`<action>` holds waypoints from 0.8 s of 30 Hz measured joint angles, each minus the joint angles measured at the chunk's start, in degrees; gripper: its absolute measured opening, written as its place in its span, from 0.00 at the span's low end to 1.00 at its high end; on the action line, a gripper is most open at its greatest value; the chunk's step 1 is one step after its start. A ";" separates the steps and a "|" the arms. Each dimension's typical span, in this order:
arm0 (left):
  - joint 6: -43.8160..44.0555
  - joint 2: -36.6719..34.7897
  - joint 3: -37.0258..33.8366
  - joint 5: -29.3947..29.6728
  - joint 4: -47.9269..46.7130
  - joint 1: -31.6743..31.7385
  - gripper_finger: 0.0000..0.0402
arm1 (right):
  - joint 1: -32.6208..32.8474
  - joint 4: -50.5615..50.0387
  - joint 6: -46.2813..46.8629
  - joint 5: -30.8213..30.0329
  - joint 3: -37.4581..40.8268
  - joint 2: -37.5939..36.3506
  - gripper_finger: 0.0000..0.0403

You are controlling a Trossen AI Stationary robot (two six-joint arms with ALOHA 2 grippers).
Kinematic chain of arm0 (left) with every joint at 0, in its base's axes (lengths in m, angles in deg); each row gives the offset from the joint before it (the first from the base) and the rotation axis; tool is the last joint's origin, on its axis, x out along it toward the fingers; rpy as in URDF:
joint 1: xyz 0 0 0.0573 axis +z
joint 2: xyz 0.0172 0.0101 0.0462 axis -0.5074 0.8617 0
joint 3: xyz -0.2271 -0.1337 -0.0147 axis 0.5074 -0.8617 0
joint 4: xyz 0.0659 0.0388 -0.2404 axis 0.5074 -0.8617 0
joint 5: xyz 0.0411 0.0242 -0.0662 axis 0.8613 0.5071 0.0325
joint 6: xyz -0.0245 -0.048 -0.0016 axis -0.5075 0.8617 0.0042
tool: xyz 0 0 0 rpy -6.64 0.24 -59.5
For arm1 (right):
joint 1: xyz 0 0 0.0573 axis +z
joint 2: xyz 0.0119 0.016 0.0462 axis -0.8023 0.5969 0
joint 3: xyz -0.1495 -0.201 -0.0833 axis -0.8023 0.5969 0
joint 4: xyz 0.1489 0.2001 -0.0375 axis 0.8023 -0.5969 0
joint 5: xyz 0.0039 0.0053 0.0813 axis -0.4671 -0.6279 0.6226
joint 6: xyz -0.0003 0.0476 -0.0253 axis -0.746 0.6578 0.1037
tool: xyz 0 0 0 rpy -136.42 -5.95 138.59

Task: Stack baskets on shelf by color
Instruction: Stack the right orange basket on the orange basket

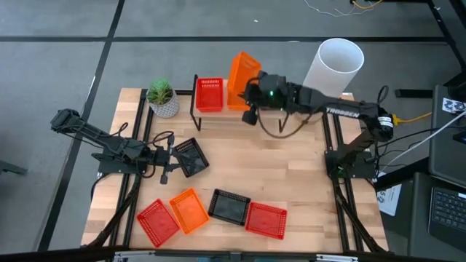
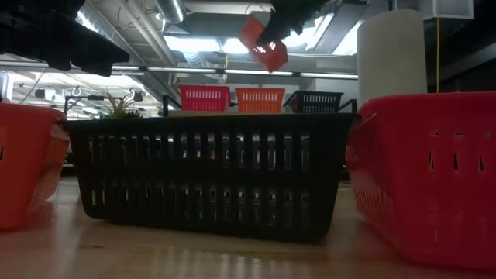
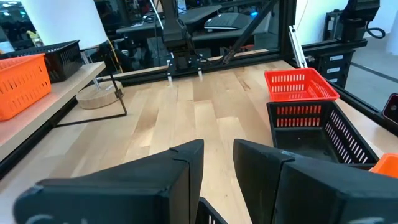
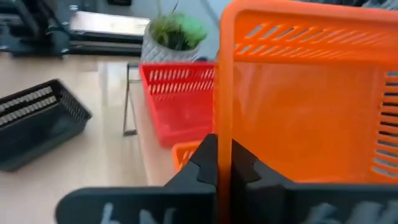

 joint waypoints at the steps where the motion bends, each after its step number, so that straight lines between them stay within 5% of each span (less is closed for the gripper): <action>1: -0.01 0.00 0.00 0.00 0.00 0.00 0.20 | -1.23 -0.77 0.58 2.41 0.00 0.00 0.00; 6: 0.00 0.00 0.00 0.00 0.00 -0.01 0.20 | -4.43 -2.18 0.23 9.75 0.00 0.07 0.00; 11: 0.00 0.00 0.00 0.06 0.00 -0.01 0.20 | -5.12 -3.12 -2.52 10.85 -4.02 3.65 0.00; 19: 0.00 0.00 0.00 0.33 0.00 0.00 0.20 | -5.19 -26.94 -1.39 5.28 -23.63 16.09 0.00; 24: -0.02 0.00 0.00 0.33 0.00 0.01 0.20 | -5.26 -35.11 0.45 3.27 -29.10 20.07 0.00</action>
